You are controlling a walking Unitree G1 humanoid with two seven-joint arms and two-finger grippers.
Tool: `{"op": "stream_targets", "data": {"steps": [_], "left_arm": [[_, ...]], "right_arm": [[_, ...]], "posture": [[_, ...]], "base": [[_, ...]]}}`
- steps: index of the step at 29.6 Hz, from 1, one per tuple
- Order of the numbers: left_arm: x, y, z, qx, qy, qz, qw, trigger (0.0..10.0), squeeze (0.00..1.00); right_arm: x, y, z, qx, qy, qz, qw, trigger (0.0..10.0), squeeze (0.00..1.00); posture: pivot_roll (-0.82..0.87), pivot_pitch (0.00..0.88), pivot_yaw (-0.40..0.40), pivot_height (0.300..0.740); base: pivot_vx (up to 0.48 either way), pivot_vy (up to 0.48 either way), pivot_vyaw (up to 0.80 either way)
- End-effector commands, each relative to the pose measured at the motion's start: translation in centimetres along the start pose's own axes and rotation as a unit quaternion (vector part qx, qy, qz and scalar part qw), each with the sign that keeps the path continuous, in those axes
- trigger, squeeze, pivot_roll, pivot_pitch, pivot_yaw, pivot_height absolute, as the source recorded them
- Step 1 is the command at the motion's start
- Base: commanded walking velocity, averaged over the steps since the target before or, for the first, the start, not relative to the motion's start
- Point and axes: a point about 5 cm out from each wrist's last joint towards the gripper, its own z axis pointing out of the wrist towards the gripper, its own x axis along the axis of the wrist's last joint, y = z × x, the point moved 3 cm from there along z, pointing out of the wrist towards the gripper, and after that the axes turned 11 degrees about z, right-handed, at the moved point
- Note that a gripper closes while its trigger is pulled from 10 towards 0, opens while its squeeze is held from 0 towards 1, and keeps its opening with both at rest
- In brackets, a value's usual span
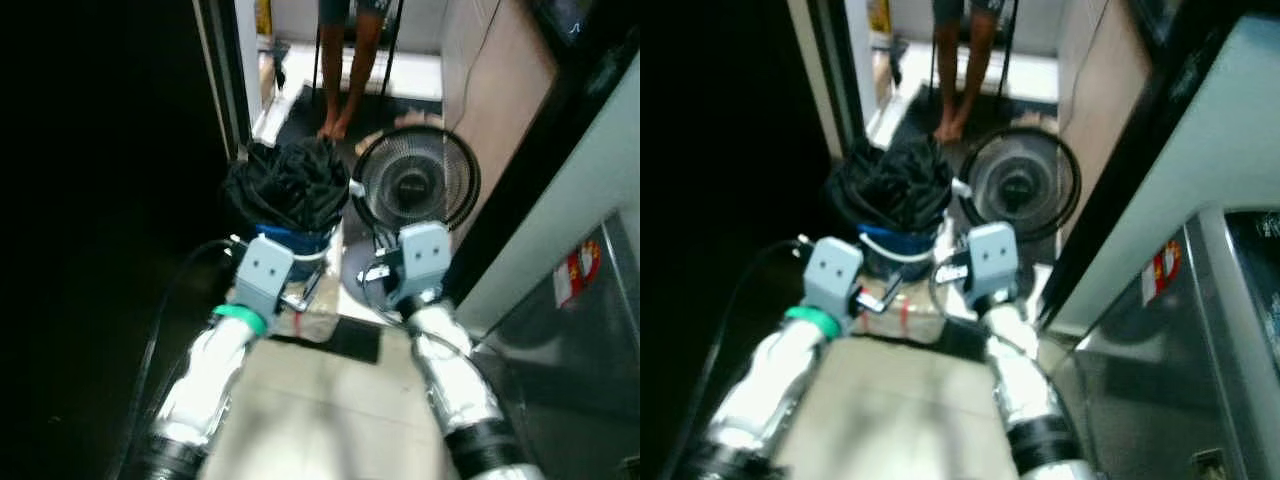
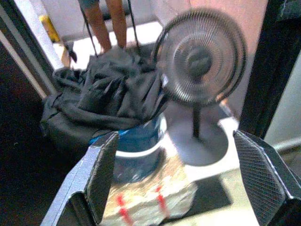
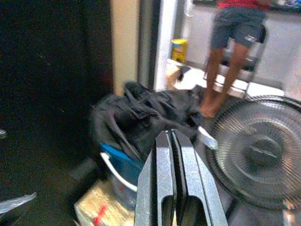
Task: Clothes washing
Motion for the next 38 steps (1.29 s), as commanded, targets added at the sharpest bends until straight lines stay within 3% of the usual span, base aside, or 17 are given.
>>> {"op": "stream_targets", "data": {"steps": [1, 28, 38], "left_arm": [[0.29, 0.31, 0.09, -0.004, 0.004, -0.003, 1.0, 10.0, 0.0], [0.19, 0.16, 0.06, -0.002, 0.0, 0.001, 1.0, 10.0, 0.0], [0.03, 0.01, 0.03, 0.002, -0.007, -0.003, 1.0, 10.0, 0.0]], "right_arm": [[-0.03, 0.5, -0.12, -0.007, -0.002, -0.002, 1.0, 10.0, 0.0], [0.01, 0.37, -0.16, -0.008, 0.0, 0.002, 1.0, 10.0, 0.0], [0.0, 0.38, -0.2, -0.009, 0.0, 0.002, 1.0, 10.0, 0.0]], "posture": [[-0.03, 0.0, 0.031, 0.74], [-0.03, 0.001, 0.034, 0.74], [-0.03, 0.003, 0.034, 0.74]], "base": [[0.472, 0.0, 0.0], [0.457, 0.0, 0.0], [0.226, 0.0, 0.0]]}}
